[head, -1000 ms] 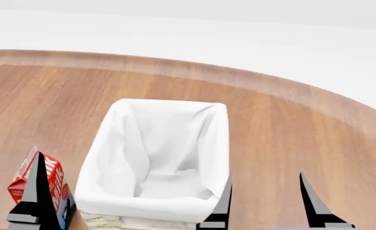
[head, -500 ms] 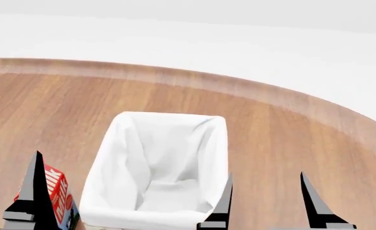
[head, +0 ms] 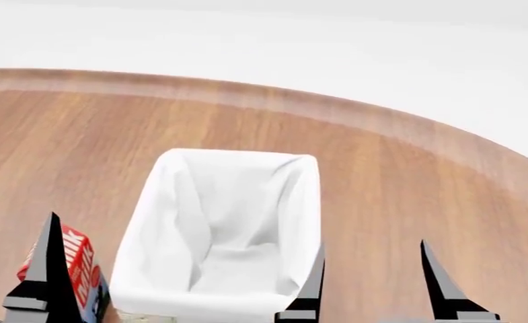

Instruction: Pick up the tomato sauce, and put it in the basket.

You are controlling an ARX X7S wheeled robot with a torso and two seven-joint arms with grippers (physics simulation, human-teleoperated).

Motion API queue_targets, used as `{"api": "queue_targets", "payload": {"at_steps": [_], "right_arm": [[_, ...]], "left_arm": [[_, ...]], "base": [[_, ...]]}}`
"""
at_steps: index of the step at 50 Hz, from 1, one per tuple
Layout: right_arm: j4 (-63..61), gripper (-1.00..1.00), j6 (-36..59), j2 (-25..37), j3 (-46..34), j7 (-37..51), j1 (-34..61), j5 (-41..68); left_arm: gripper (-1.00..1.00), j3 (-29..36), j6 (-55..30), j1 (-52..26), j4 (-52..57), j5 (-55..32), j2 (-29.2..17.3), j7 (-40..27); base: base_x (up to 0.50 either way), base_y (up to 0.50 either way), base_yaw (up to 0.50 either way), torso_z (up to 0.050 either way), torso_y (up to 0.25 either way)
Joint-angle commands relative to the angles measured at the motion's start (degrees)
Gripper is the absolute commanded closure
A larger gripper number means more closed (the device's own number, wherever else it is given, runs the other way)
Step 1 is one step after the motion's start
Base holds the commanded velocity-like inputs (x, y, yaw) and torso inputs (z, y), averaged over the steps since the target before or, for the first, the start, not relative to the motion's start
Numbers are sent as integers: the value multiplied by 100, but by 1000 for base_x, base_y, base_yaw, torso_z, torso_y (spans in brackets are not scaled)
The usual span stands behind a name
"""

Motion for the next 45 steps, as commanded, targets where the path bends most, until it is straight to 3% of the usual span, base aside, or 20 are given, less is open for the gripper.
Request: {"api": "queue_targets", "payload": {"at_steps": [1,33,45], "right_arm": [[-8,-100,0,29,-41,30,15,18],[15,-100,-54,86,-104,102,22,93],[12,-100,-37,115,-155,68,66,172]], "left_arm": [[-100,66,4,-4,7,54,-54,-37],[-100,92,139,30,-27,-56,-133,-46],[-100,-377,-383,-204,290,-1345,-393,12]], "base": [[0,0,0,45,-166],[0,0,0,45,-164],[0,0,0,4,-13]]}}
